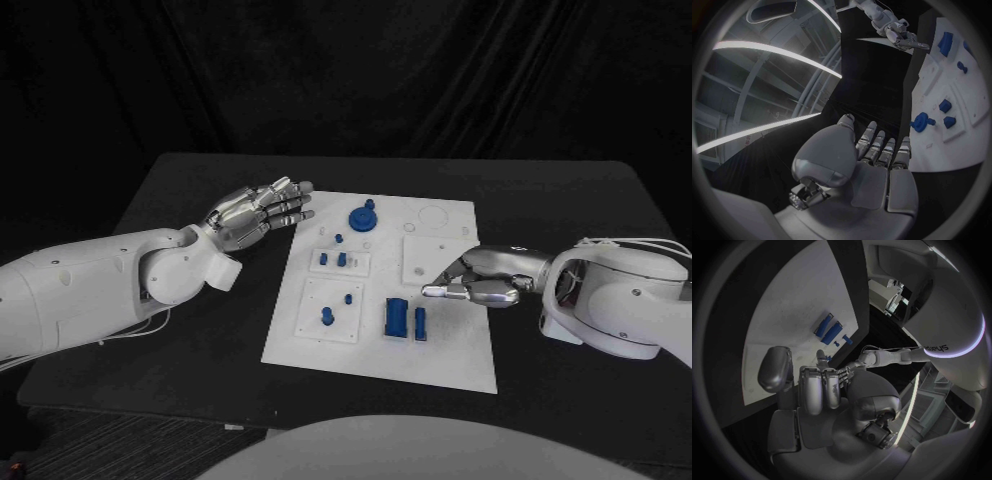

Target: Assemble the parts on the task board

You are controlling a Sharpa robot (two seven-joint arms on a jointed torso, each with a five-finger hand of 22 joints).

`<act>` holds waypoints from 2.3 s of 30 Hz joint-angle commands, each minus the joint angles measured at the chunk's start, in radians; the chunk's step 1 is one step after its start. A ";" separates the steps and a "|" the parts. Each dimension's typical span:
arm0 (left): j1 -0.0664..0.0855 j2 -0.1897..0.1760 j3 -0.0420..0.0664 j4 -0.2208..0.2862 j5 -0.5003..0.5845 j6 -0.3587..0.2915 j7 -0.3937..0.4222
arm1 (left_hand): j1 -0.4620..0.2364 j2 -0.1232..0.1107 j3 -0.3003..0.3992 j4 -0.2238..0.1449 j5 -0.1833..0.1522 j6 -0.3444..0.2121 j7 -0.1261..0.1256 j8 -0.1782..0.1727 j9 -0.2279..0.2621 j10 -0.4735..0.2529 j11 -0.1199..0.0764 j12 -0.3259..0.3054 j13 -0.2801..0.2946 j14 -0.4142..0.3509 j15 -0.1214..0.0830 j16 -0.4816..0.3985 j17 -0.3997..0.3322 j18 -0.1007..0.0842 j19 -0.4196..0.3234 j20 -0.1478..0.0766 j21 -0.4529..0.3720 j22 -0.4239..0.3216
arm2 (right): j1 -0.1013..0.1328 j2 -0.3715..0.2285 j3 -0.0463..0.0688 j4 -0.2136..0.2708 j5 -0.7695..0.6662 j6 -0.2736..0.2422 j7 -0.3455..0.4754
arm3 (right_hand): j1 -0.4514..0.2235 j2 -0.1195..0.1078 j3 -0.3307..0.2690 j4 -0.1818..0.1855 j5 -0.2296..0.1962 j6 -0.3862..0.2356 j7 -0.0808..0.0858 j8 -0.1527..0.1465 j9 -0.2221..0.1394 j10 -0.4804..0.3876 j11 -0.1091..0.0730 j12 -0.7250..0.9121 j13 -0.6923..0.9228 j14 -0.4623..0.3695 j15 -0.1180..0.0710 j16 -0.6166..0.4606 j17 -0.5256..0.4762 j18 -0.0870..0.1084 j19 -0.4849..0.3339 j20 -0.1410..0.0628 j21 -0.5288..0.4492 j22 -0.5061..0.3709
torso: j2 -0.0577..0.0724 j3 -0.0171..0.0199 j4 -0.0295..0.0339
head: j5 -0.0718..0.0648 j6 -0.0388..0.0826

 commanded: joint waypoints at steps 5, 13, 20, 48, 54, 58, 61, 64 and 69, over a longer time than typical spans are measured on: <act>-0.002 0.004 0.001 -0.002 -0.001 0.013 0.006 | 0.000 0.001 0.000 -0.004 0.006 0.006 0.022 0.004 0.001 0.007 -0.001 0.004 0.001 0.007 -0.002 0.004 0.001 -0.008 0.003 0.000 0.006 0.000 | -0.012 0.008 0.000 -0.007 -0.065 0.031 -0.032 | -0.008 -0.002 -0.026 0.001 -0.004 0.010 0.002 0.005 0.002 0.104 -0.008 0.003 0.263 0.088 -0.006 0.005 0.169 -0.012 -0.002 -0.007 0.004 0.145 | -0.001 -0.0007 -0.0004 | -0.001 0.000; -0.002 0.009 0.001 -0.007 -0.001 0.021 -0.006 | 0.001 0.003 0.002 -0.005 0.008 0.005 0.023 0.003 0.001 0.006 -0.001 0.003 0.001 0.006 -0.001 0.003 0.000 -0.008 0.002 0.000 0.006 -0.001 | -0.017 0.024 0.000 -0.017 -0.067 0.032 -0.046 | -0.005 0.006 -0.024 0.001 -0.004 0.014 0.002 0.006 0.003 0.104 -0.008 0.003 0.263 0.088 -0.006 0.005 0.167 -0.011 -0.004 -0.008 0.000 0.144 | -0.001 -0.0006 -0.0005 | 0.002 0.000; -0.002 0.007 0.001 -0.009 -0.001 0.023 -0.010 | 0.002 0.003 0.002 -0.005 0.008 0.003 0.023 0.003 0.000 0.005 -0.001 0.002 0.001 0.006 -0.001 0.003 0.000 -0.009 0.002 0.000 0.006 -0.002 | -0.020 0.034 0.000 -0.023 -0.067 0.042 -0.051 | -0.001 0.019 -0.022 0.001 -0.004 0.014 0.001 0.005 0.002 0.104 -0.008 0.003 0.263 0.087 -0.007 0.003 0.162 -0.011 -0.005 -0.010 -0.003 0.143 | -0.001 -0.0009 -0.0006 | 0.005 0.000; -0.002 0.009 0.001 -0.018 -0.001 0.030 -0.020 | 0.007 0.004 0.006 -0.011 0.013 -0.002 0.021 0.001 0.000 0.004 0.000 0.001 0.000 0.006 0.000 0.003 0.000 -0.010 0.001 0.000 0.005 -0.002 | -0.051 0.041 0.000 -0.027 -0.067 0.065 -0.007 | 0.477 -0.105 0.222 -0.173 0.939 -0.107 -0.008 -0.006 -0.005 0.104 -0.019 0.003 0.263 0.086 -0.014 0.002 0.161 -0.013 -0.008 -0.017 0.011 0.145 | -0.001 -0.0009 -0.0005 | 0.006 0.000; -0.002 0.011 0.001 -0.019 -0.001 0.031 -0.022 | 0.007 0.004 0.006 -0.011 0.013 -0.002 0.021 0.001 0.000 0.004 0.000 0.001 0.000 0.006 0.000 0.003 0.000 -0.010 0.001 0.000 0.005 -0.002 | -0.055 0.042 0.000 -0.029 -0.067 0.072 -0.009 | 0.495 -0.138 0.291 -0.205 0.926 -0.110 -0.007 -0.005 -0.005 0.104 -0.020 0.003 0.263 0.086 -0.014 0.002 0.162 -0.013 -0.008 -0.018 0.012 0.145 | -0.001 -0.0007 -0.0003 | 0.008 0.000; -0.002 0.011 0.001 -0.019 -0.001 0.031 -0.024 | 0.007 0.004 0.006 -0.012 0.014 -0.003 0.021 0.001 0.000 0.004 0.000 0.001 0.000 0.005 0.000 0.003 0.000 -0.011 0.001 0.000 0.005 -0.003 | -0.059 0.043 0.000 -0.028 -0.067 0.079 -0.016 | 0.489 -0.148 0.317 -0.212 0.906 -0.112 -0.007 -0.005 -0.005 0.104 -0.020 0.003 0.263 0.086 -0.014 0.002 0.160 -0.012 -0.009 -0.017 0.008 0.144 | -0.001 -0.0008 -0.0005 | 0.008 0.000; -0.002 0.011 0.001 -0.019 -0.001 0.032 -0.026 | 0.008 0.005 0.007 -0.012 0.015 0.000 0.022 0.002 0.000 0.004 0.000 0.001 0.000 0.005 0.000 0.003 0.000 -0.011 0.001 0.000 0.005 -0.003 | -0.061 0.042 0.000 -0.026 -0.067 0.087 -0.029 | 0.486 -0.152 0.335 -0.215 0.896 -0.126 -0.007 -0.007 -0.007 0.104 -0.020 0.003 0.263 0.084 -0.014 -0.001 0.152 -0.010 -0.012 -0.017 -0.003 0.141 | -0.001 -0.0007 0.0000 | 0.008 0.000; -0.002 0.011 0.001 -0.019 -0.001 0.033 -0.029 | 0.008 0.005 0.007 -0.013 0.015 0.002 0.023 0.002 0.000 0.004 0.000 0.001 0.000 0.005 0.000 0.003 0.000 -0.011 0.001 0.000 0.005 -0.003 | -0.062 0.041 0.000 -0.025 -0.075 0.088 -0.042 | 0.477 -0.159 0.366 -0.219 0.883 -0.184 0.003 -0.013 -0.011 0.104 -0.014 0.003 0.263 0.082 -0.010 -0.004 0.142 -0.009 -0.016 -0.015 -0.017 0.138 | -0.001 -0.0007 -0.0004 | 0.008 0.000; -0.003 0.011 0.001 -0.019 -0.001 0.034 -0.031 | 0.008 0.005 0.008 -0.013 0.016 0.002 0.024 0.003 0.000 0.004 0.000 0.001 0.000 0.005 0.000 0.003 0.000 -0.011 0.000 0.000 0.005 -0.003 | -0.063 0.034 0.000 -0.019 -0.143 0.034 -0.024 | 0.467 -0.183 0.433 -0.237 0.963 -0.236 0.002 -0.013 -0.012 0.104 -0.013 0.003 0.263 0.083 -0.008 -0.004 0.145 -0.009 -0.015 -0.012 -0.013 0.139 | -0.001 -0.0007 -0.0003 | 0.009 0.000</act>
